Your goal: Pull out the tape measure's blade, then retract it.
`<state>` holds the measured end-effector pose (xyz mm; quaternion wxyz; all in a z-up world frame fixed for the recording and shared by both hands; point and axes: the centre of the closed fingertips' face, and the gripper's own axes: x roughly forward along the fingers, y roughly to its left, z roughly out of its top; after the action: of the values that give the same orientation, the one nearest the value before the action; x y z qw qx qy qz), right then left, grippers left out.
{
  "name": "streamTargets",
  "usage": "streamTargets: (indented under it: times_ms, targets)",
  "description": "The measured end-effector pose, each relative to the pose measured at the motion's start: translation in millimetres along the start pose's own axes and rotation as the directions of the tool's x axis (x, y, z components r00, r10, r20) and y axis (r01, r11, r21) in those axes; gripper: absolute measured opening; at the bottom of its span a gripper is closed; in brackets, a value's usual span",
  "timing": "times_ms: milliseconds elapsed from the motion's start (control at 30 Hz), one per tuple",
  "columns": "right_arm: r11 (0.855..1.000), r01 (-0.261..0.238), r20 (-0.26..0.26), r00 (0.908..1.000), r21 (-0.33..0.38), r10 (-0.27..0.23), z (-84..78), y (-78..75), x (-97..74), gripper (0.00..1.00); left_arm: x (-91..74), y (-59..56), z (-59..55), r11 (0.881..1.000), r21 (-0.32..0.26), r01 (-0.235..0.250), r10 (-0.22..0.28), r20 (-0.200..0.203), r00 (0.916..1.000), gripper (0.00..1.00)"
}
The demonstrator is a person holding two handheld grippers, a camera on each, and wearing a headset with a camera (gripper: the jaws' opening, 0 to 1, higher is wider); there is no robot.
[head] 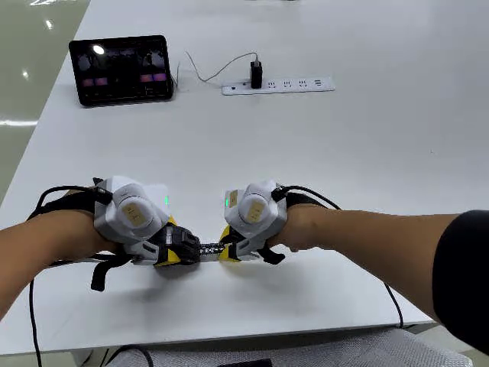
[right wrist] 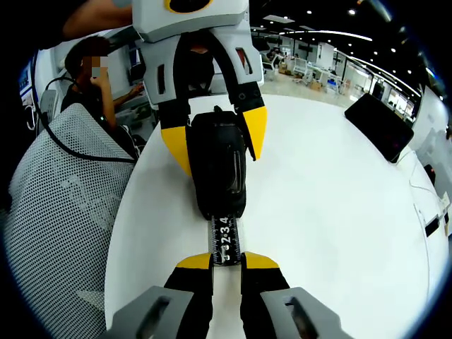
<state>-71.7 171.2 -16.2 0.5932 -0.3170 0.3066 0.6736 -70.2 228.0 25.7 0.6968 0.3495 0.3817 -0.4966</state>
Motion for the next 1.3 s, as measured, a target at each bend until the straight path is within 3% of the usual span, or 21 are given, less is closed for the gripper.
streamTargets:
  times_ms: [1300]
  targets:
    - [1.000, 0.003, -0.025, 0.9997, 0.018, -0.002, -19.7, 0.6, -16.1, 0.11, 1.1, -0.3, 0.0, 1.000, -0.002, -0.012, 0.012, 0.003, 0.9999, 0.28]
